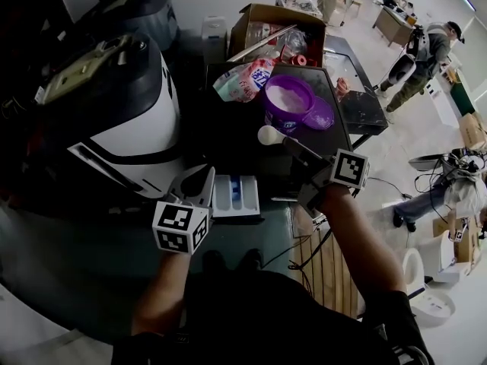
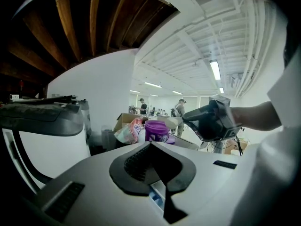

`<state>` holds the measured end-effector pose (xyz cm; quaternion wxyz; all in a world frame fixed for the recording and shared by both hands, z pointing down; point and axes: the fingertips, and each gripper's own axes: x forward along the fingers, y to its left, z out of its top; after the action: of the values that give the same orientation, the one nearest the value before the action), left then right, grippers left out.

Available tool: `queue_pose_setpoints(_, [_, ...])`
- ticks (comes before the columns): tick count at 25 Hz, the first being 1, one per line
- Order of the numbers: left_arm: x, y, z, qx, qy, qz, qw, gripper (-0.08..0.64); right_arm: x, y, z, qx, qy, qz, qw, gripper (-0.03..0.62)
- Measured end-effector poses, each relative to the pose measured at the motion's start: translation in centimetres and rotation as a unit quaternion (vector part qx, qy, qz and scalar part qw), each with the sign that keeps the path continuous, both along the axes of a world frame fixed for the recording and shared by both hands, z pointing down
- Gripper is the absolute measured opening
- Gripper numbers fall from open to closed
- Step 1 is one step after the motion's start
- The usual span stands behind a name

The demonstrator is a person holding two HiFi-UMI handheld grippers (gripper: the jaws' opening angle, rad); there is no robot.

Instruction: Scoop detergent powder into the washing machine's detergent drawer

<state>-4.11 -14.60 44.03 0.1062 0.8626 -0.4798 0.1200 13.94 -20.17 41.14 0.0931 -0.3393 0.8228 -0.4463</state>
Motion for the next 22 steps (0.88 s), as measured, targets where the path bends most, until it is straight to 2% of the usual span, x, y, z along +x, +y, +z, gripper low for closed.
queue_pose_setpoints(7, [0.0,1.1,0.9,-0.009,-0.002,0.004,1.0,0.002,-1.1,2.3,3.8,-0.039,-0.009,-0.005,0.999,0.02])
queue_pose_setpoints(11, [0.1,1.8,1.6,-0.017,-0.001,0.004,0.9998,0.002,-1.9,3.5,5.0,-0.042,-0.019,-0.018,0.999,0.02])
queue_pose_setpoints(16, [0.1,2.1,2.2,-0.021,0.0,0.006,0.9998,0.002,-2.4,4.9,7.9,-0.08,0.001,-0.009,0.997,0.02])
queue_pose_setpoints(19, [-0.1,2.3,2.4,-0.024,0.0,0.004,0.9997,0.002,-3.9,5.6,8.7,-0.07,-0.022,-0.032,0.997,0.02])
queue_pose_setpoints(22, [-0.3,2.4,2.5,-0.026,0.0,0.003,0.9997,0.002,-4.3,6.3,10.2,-0.077,-0.011,-0.038,0.996,0.02])
